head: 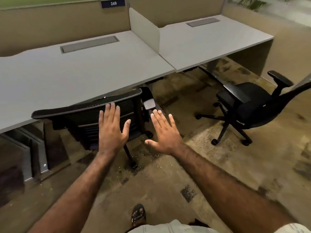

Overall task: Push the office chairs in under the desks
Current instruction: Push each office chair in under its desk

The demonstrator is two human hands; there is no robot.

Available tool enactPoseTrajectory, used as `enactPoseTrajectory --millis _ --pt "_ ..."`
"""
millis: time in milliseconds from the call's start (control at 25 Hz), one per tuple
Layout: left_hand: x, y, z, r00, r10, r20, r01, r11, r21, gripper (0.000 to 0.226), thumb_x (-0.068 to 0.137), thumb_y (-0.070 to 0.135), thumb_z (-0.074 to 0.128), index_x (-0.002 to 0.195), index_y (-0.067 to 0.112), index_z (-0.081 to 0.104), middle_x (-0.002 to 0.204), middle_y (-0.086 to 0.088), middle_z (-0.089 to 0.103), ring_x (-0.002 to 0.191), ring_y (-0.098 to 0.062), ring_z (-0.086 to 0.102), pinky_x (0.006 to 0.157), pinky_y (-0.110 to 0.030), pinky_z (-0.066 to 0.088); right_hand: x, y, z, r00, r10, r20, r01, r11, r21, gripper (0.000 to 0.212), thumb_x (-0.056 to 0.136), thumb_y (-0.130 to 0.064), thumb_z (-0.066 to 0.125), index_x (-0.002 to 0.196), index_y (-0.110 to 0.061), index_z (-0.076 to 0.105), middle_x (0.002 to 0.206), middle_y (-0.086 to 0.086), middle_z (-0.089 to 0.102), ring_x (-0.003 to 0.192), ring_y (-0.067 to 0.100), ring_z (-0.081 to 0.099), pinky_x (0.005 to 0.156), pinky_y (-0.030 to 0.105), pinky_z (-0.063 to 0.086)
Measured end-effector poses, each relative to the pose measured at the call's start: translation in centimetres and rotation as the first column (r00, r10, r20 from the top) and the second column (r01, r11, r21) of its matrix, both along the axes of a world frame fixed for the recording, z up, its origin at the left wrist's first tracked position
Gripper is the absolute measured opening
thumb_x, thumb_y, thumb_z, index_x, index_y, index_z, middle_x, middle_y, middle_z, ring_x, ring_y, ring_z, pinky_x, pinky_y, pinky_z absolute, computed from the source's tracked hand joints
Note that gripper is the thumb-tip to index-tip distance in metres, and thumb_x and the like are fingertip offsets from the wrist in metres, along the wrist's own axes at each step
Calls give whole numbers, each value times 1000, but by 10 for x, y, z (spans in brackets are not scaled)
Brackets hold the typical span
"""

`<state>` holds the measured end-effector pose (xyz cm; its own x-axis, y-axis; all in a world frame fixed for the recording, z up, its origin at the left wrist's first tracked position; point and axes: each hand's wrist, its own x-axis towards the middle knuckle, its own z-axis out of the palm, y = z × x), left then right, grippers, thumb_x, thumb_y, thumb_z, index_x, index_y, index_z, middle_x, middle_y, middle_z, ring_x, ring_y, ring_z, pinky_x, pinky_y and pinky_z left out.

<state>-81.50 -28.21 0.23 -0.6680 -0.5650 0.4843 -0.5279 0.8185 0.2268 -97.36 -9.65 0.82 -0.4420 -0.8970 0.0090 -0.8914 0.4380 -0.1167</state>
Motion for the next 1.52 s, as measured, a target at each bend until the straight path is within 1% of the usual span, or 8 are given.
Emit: enactPoseTrajectory --millis 320,600,760,960,1120,1200,1320,1520 --pt "-92 158 -16 975 -196 102 190 979 69 71 106 53 45 161 8 41 170 -12 38 164 -27 23 134 -56 15 -60 150 -14 985 -168 49 172 982 -80 108 99 -75 50 173 -12 4 182 5 -6 168 18 -14 135 53 -4" --pt "-182 311 -33 914 -378 145 360 923 135 71 106 53 51 164 15 36 173 -8 32 165 -23 17 136 -52 3 -115 315 -36 917 -389 86 394 917 -60 107 99 -81 41 173 -16 1 183 3 -5 167 17 -15 133 45 -14" --pt "-224 381 -40 851 -486 196 467 873 137 73 107 54 49 166 14 33 175 -9 28 166 -24 13 135 -55 2 -141 400 -39 844 -528 96 533 845 -44 107 98 -84 37 174 -18 0 183 3 -7 167 18 -16 133 46 -15" --pt "-267 449 -43 772 -567 286 550 822 146 74 108 59 34 167 15 28 177 -8 23 167 -23 7 132 -54 -14 -154 479 -46 755 -643 127 652 757 -47 108 96 -85 36 174 -19 1 182 6 -9 167 20 -15 135 49 -9" --pt "-308 494 -47 685 -648 333 639 754 153 76 107 60 28 168 16 24 178 -7 18 166 -22 4 133 -59 -8 -167 528 -53 669 -728 146 740 670 -49 108 97 -84 38 174 -19 1 182 6 -9 167 20 -15 134 47 -13" --pt "-331 512 -50 649 -684 334 675 720 161 77 106 62 25 168 16 24 178 -7 17 167 -22 3 133 -57 -11 -175 547 -57 631 -761 150 773 632 -52 108 96 -85 36 174 -19 1 182 6 -10 167 20 -16 134 48 -14" --pt "-372 541 -56 596 -733 328 726 666 169 78 107 62 24 168 14 24 178 -8 17 167 -22 4 132 -54 -14 -197 575 -62 577 -804 145 816 576 -49 109 94 -86 31 174 -17 3 182 5 -8 167 19 -16 134 49 -11" --pt "-459 591 -73 505 -788 352 783 590 198 83 106 63 25 169 10 16 178 -9 14 166 -22 2 133 -54 -10 -263 623 -69 477 -867 146 876 483 6 113 93 -88 24 173 -14 -4 182 5 -13 166 18 -19 135 53 -6"
